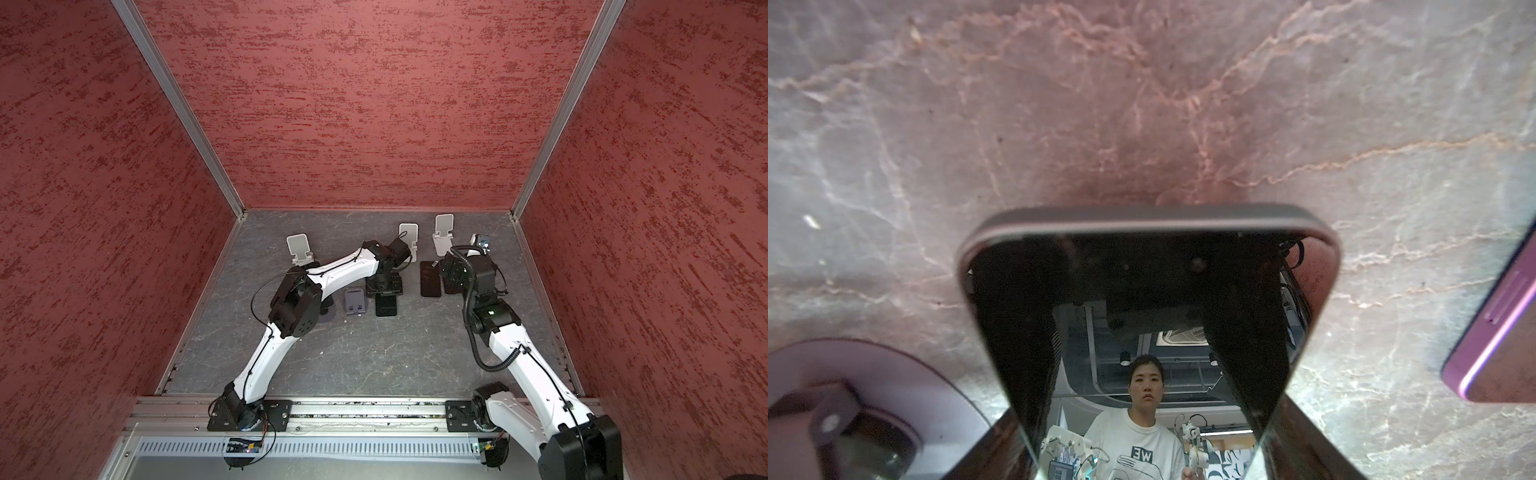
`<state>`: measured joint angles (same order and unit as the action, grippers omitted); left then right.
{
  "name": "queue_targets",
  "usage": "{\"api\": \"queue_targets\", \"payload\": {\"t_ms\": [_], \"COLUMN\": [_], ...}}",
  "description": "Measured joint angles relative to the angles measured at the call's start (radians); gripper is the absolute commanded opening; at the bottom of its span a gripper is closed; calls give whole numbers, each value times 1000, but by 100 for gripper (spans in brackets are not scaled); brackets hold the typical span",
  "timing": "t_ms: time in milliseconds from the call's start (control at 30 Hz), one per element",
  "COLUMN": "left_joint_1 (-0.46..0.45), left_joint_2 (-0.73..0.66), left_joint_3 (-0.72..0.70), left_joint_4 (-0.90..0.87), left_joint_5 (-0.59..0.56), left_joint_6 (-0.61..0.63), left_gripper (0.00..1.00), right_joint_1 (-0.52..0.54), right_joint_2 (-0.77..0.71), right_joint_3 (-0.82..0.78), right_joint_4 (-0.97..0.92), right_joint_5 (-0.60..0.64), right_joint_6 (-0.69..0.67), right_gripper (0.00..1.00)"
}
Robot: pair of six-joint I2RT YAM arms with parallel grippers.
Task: Remove the phone from the phone stand
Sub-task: Place the phone at the center of the table.
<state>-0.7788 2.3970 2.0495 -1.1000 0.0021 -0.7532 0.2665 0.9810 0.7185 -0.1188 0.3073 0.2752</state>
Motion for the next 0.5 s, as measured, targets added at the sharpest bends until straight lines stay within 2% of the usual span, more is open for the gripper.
{"api": "queue_targets", "payload": {"t_ms": [500], "left_joint_1": [5], "left_joint_2": [-14], "left_joint_3": [-24], "left_joint_4": [23], "left_joint_5": [20], "left_joint_6": [0], "left_gripper": [75], "right_joint_1": [0], "right_joint_2": [0], "right_joint_3": [-13], "right_joint_4": [4], "right_joint_5": [0], "right_joint_6": [0], "right_gripper": [99]}}
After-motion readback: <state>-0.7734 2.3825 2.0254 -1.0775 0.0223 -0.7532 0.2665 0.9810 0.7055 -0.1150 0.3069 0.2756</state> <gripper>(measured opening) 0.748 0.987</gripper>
